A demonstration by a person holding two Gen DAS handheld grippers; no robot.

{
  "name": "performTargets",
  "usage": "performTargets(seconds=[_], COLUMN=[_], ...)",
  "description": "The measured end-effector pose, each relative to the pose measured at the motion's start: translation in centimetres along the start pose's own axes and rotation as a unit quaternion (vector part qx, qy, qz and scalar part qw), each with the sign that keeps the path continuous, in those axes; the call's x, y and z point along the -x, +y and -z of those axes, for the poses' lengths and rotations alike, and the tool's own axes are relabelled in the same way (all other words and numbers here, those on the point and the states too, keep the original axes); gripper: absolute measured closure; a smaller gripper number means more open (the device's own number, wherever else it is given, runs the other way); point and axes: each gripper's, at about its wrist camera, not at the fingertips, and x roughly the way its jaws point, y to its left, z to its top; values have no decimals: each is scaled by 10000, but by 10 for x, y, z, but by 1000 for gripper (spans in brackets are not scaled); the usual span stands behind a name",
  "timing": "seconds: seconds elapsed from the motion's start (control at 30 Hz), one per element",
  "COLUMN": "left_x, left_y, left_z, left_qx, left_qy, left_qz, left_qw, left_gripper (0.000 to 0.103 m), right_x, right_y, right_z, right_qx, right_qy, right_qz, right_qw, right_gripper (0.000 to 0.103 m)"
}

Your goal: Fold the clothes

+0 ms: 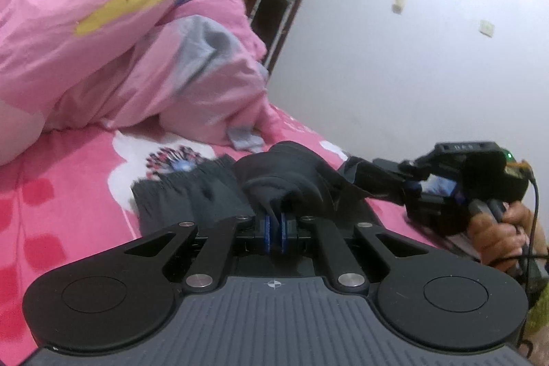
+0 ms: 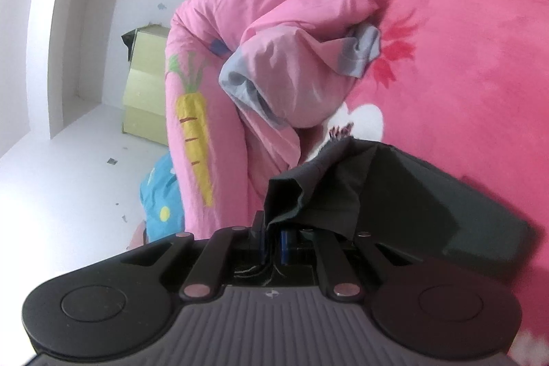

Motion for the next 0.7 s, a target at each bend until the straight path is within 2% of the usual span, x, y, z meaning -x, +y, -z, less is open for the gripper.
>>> performTargets(seconds=[0.1,0.23,0.3,0.33,0.37,0.4,0.43,0.53,0.63,0.7], left_x=[-20,-51,-66,-70,-68,-67,-65,-60,-55,-56], left_y=[27,71,94,104,108,111,115,127,138,142], left_z=[-12,-14,-9,-6,-5,-4,-3,0,2,2], left_qx=[226,802,1268,1479,1606,1732,1858,2233,2602,2790], left_qy=[38,341,617,724,696,669,642,559,474,416], left_qz=[78,96,45,24,59,95,130,236,325,252], left_qw=[9997,9962,9900,9863,9845,9826,9804,9729,9638,9590], left_gripper=[99,99,97,96,96,94,92,87,86,86], right_x=[-25,-65,-89,-100,-108,-111,-110,-89,-66,-49], right_y=[2,-2,-10,-16,-20,-21,-20,-6,8,15], right_z=[-12,-24,-27,-27,-27,-25,-23,-15,-5,4], right_qx=[54,158,283,291,320,396,505,1061,1531,1752], right_qy=[-52,-121,-105,0,95,167,204,70,36,128], right_qz=[60,243,438,588,700,719,704,417,180,66], right_qw=[10000,9995,9986,9978,9970,9965,9960,9935,9880,9844], right_gripper=[94,93,84,65,56,56,56,46,46,46])
